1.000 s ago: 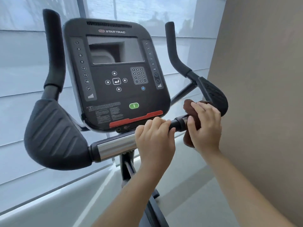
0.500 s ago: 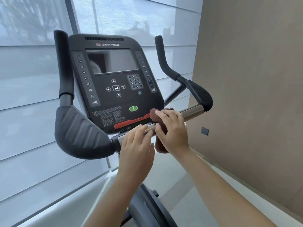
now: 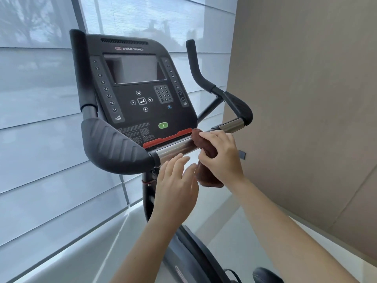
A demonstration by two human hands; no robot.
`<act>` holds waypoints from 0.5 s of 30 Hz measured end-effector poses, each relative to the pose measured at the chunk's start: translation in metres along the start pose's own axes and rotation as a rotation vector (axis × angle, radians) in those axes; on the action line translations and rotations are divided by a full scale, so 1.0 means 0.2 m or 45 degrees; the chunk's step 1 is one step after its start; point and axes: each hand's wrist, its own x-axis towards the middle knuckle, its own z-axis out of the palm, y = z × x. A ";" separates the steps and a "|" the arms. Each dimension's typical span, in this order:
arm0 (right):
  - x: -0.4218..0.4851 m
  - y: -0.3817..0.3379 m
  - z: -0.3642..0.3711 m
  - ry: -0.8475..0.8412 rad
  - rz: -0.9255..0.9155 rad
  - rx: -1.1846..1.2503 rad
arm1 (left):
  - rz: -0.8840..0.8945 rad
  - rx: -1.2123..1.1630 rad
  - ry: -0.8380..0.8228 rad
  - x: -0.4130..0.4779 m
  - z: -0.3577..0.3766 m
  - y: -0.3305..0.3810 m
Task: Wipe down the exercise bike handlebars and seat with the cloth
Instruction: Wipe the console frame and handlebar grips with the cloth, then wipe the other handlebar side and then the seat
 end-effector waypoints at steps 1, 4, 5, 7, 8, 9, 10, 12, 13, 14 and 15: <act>-0.03 -0.01 -0.03 0.006 0.004 -0.017 | 0.000 -0.020 0.007 -0.02 -0.01 0.01; -0.13 -0.03 -0.12 0.029 0.023 -0.076 | 0.020 -0.083 0.012 -0.09 -0.04 0.04; -0.17 -0.03 -0.15 0.041 0.036 -0.096 | 0.034 -0.106 0.008 -0.11 -0.04 0.05; -0.26 -0.04 -0.22 0.063 0.076 -0.135 | 0.071 -0.164 -0.008 -0.16 -0.04 0.09; -0.31 -0.03 -0.25 0.070 0.098 -0.159 | 0.092 -0.196 -0.020 -0.19 -0.03 0.12; -0.36 -0.03 -0.29 0.078 0.119 -0.182 | 0.114 -0.228 -0.033 -0.21 -0.03 0.15; -0.41 -0.03 -0.34 0.087 0.140 -0.204 | 0.136 -0.260 -0.047 -0.22 -0.02 0.18; -0.51 -0.02 -0.44 0.097 0.190 -0.256 | 0.173 -0.330 -0.082 -0.25 -0.01 0.27; -0.56 -0.02 -0.49 0.101 0.219 -0.287 | 0.192 -0.363 -0.099 -0.26 -0.01 0.32; -0.61 -0.01 -0.55 0.109 0.249 -0.316 | 0.216 -0.396 -0.109 -0.27 0.00 0.37; -0.65 -0.01 -0.61 0.123 0.275 -0.341 | 0.245 -0.429 -0.115 -0.28 0.00 0.43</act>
